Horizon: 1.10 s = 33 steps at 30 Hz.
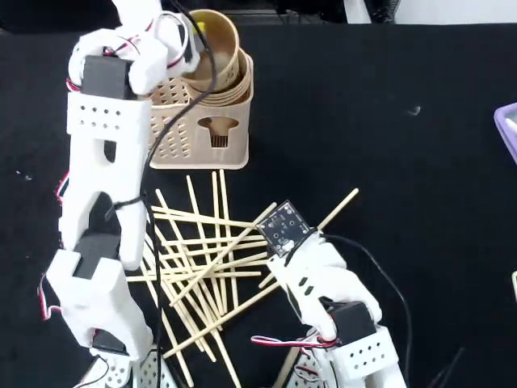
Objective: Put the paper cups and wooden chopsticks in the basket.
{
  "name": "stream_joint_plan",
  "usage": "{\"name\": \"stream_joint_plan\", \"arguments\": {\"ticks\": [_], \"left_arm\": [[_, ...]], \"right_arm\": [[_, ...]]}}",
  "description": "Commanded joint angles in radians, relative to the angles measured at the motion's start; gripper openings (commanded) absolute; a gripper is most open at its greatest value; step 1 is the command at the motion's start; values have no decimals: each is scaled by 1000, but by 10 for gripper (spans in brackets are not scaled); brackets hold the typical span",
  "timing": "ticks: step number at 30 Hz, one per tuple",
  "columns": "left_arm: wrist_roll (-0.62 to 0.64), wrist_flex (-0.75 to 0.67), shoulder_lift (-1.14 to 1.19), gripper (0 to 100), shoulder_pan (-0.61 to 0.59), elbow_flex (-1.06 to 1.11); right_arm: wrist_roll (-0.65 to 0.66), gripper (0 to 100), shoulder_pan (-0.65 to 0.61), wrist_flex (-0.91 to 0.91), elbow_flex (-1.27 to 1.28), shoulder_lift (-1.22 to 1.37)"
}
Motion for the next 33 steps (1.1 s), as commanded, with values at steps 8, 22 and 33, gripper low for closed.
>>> {"name": "stream_joint_plan", "arguments": {"ticks": [8,22,33], "left_arm": [[-2,-51,-9,177,-61,-79],[-219,446,-140,177,-331,-228],[-427,413,-606,177,-536,734]], "right_arm": [[2,11,9,-28,-4,-15],[2,12,9,112,-107,-15],[29,214,8,166,-168,-5]]}}
